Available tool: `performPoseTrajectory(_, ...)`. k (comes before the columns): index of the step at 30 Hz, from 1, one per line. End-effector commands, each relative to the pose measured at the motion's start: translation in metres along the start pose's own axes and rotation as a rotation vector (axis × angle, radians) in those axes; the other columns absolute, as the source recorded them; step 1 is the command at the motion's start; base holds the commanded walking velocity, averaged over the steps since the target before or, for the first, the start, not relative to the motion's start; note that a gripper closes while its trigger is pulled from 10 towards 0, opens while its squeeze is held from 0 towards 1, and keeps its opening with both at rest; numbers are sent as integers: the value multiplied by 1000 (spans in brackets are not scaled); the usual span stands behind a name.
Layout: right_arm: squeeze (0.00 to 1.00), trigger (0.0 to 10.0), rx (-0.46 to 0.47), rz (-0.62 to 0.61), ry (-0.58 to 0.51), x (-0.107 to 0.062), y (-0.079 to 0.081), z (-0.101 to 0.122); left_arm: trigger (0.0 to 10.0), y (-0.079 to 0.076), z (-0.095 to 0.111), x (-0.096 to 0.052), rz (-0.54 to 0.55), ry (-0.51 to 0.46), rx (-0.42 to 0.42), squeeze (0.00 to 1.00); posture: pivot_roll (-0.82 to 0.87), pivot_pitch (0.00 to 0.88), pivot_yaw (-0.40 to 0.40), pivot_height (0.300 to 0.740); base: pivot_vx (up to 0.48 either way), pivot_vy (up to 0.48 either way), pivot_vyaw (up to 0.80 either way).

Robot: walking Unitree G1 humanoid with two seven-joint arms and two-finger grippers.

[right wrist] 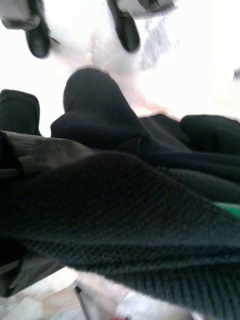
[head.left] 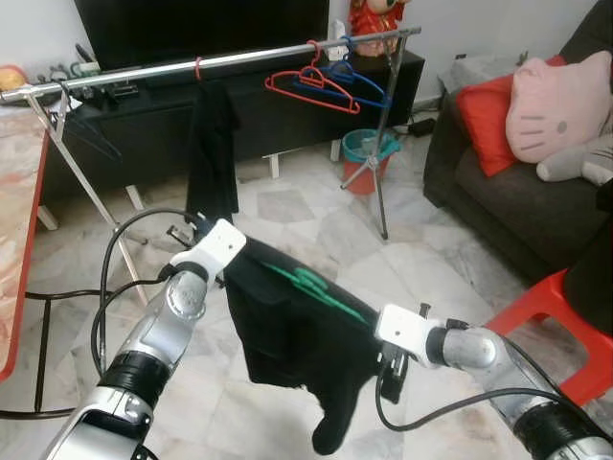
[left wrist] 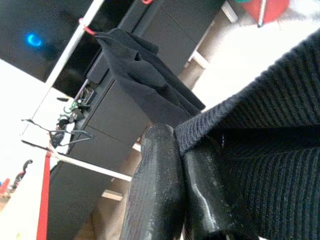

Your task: Hang hanger

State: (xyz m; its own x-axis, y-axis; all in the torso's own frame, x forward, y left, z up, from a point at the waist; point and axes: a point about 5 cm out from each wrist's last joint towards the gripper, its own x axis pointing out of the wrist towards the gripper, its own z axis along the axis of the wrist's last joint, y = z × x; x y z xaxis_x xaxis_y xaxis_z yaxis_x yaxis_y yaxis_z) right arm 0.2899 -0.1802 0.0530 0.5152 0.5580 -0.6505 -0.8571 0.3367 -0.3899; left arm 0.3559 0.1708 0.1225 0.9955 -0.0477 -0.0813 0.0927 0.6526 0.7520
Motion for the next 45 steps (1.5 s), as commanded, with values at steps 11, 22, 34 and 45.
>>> performPoseTrajectory(11, 0, 0, 66, 264, 114, -40, 18, -38, 0, 10, -47, -15, -257, 132, 71, 0, 54, 0, -12, 740, 0, 0, 0)
performPoseTrajectory(22, 0, 0, 8, 381, 131, -47, 17, -37, 10000, 0, -21, -63, -931, -103, -94, 0, 74, 0, -24, 740, 0, 0, 0)
performPoseTrajectory(34, 0, 0, -33, 420, 73, -42, 6, -23, 10000, 14, 12, -95, -1305, -238, -255, 1000, 85, 0, -34, 740, 0, 0, 0)
performPoseTrajectory(45, 0, 0, -21, 449, -2, -42, 3, -13, 10000, 0, 3, -88, -1237, -152, -295, 1000, 83, 0, -39, 740, 0, 0, 0)
